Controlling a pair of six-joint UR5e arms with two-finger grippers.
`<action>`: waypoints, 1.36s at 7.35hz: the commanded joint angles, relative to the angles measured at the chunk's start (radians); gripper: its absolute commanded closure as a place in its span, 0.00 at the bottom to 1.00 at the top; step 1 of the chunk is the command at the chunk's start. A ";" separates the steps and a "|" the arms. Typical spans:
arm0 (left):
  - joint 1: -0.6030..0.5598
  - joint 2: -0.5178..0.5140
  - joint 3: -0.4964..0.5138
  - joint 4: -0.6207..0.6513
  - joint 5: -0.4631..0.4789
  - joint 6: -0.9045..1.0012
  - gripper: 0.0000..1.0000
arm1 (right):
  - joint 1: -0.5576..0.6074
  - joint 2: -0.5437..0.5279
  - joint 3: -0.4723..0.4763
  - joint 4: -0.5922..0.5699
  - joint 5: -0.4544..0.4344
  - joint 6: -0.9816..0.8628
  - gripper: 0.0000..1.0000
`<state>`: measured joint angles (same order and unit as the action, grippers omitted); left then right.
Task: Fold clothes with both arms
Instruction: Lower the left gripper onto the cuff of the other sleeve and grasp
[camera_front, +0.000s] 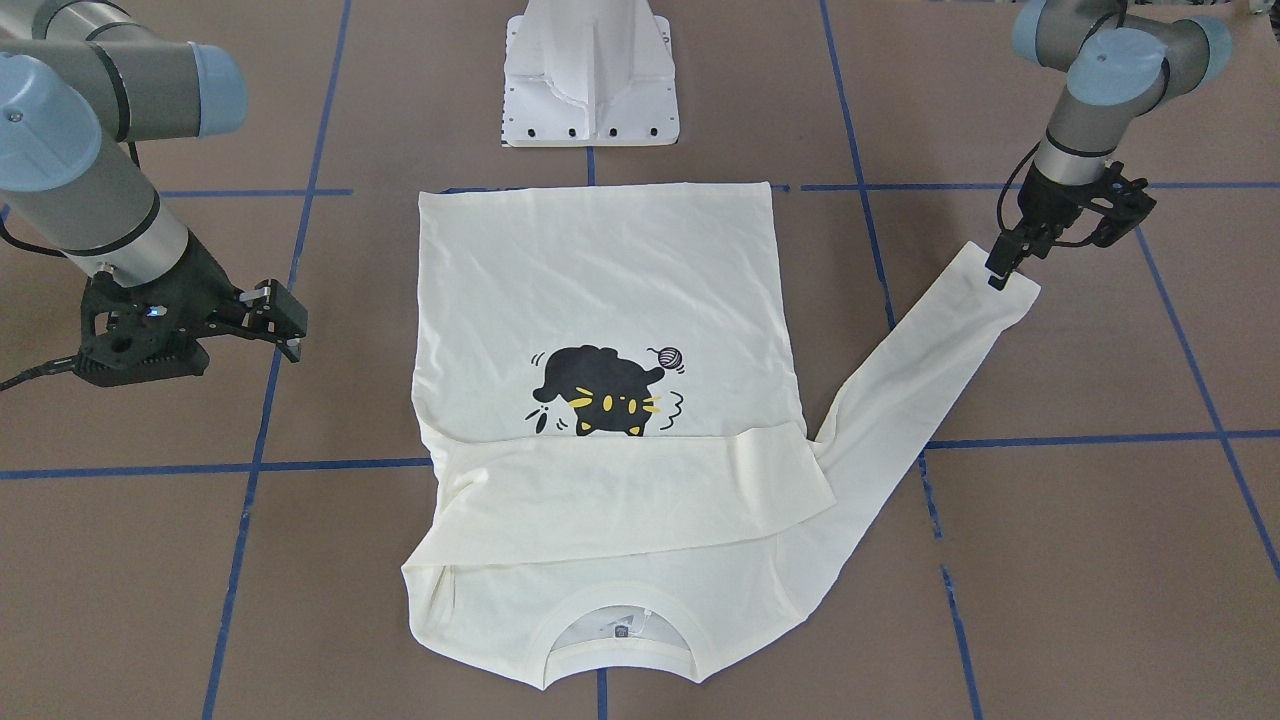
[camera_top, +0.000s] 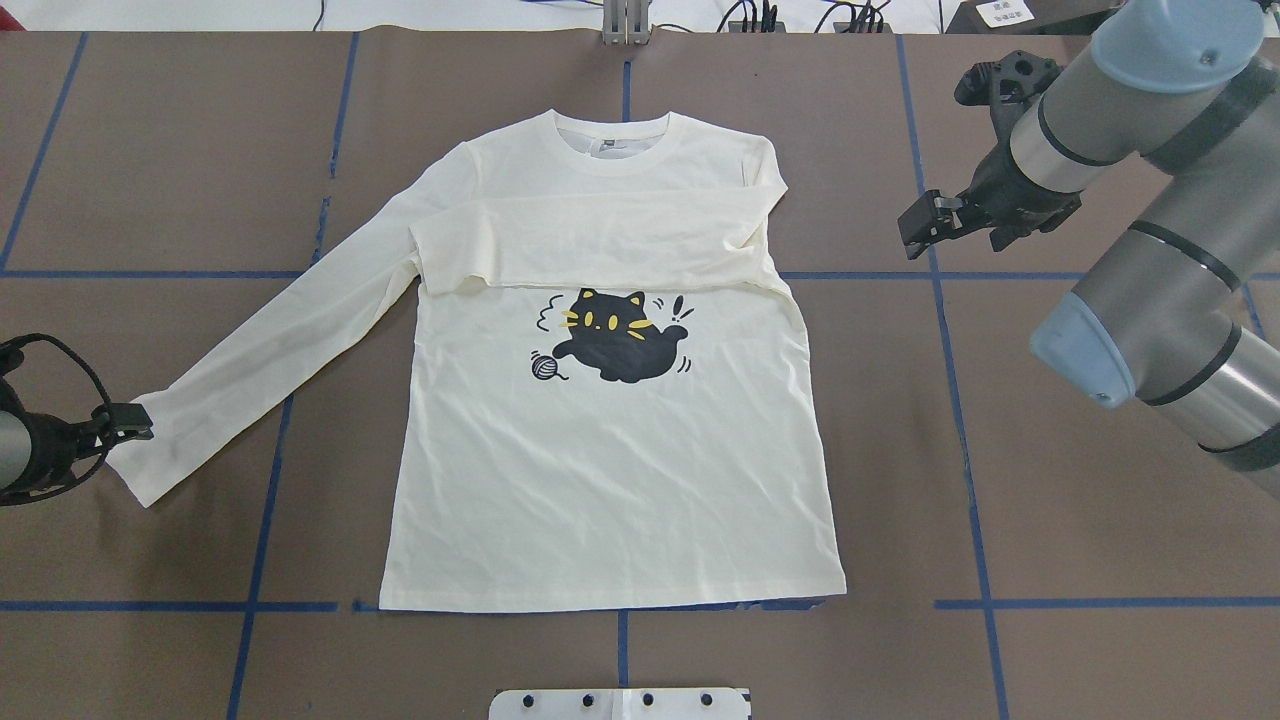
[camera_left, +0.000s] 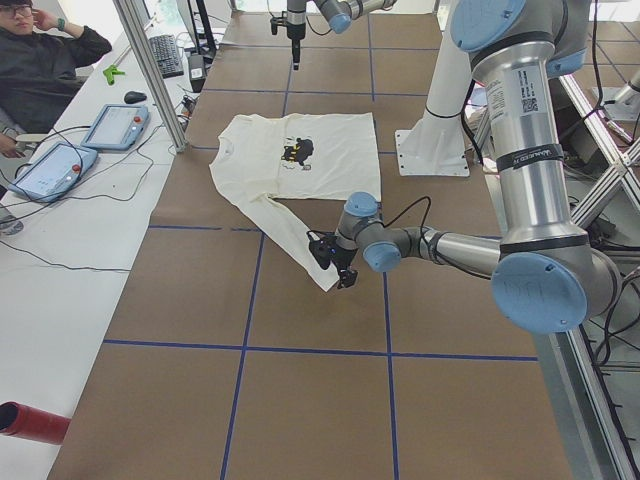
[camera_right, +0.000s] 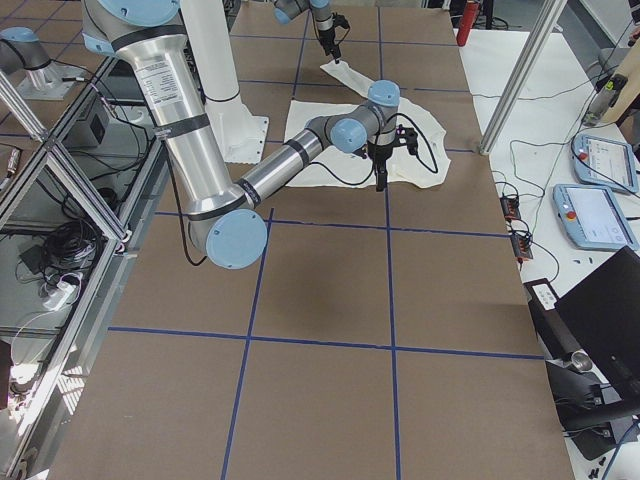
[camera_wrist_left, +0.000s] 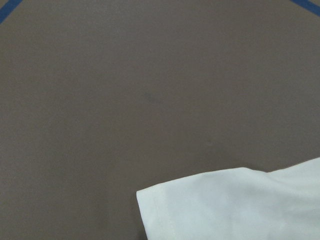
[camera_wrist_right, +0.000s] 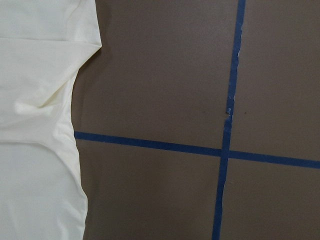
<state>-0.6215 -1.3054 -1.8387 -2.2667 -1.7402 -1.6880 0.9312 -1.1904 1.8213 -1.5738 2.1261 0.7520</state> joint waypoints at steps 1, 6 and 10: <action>0.020 -0.001 0.002 -0.001 0.001 -0.018 0.00 | 0.000 0.000 0.001 0.000 0.000 0.001 0.00; 0.045 -0.005 0.001 0.001 0.002 -0.044 0.17 | 0.000 0.002 0.015 0.000 0.014 0.010 0.00; 0.043 0.000 -0.008 0.001 0.001 -0.044 0.36 | -0.002 0.003 0.015 0.000 0.014 0.010 0.00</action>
<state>-0.5780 -1.3068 -1.8445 -2.2657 -1.7393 -1.7318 0.9297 -1.1879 1.8360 -1.5739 2.1398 0.7623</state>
